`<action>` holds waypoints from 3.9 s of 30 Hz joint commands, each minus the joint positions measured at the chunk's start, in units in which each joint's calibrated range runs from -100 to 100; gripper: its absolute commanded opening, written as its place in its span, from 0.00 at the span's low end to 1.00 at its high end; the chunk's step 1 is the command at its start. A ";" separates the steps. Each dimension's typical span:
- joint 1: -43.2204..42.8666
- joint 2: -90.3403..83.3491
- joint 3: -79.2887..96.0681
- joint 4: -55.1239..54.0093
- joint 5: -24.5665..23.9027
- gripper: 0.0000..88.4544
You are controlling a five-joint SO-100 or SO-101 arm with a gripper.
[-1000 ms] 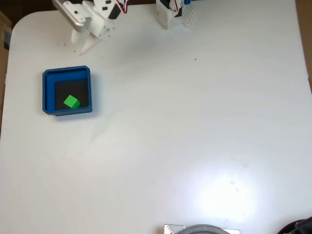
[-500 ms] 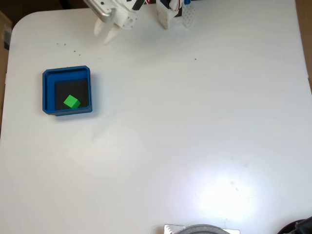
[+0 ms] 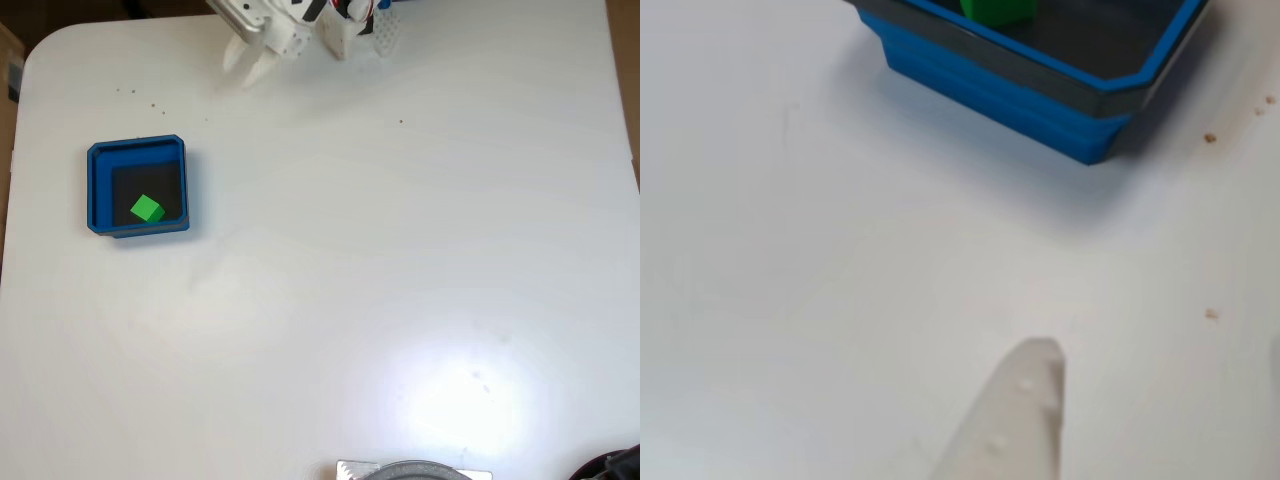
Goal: Pick up green cube and drop it in the blue box
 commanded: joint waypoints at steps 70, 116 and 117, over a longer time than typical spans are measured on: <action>-30.09 -30.83 31.05 -10.49 -2.05 0.06; -44.97 -30.74 31.05 -10.25 -1.90 0.01; -44.97 -30.74 31.05 -10.25 -1.90 0.01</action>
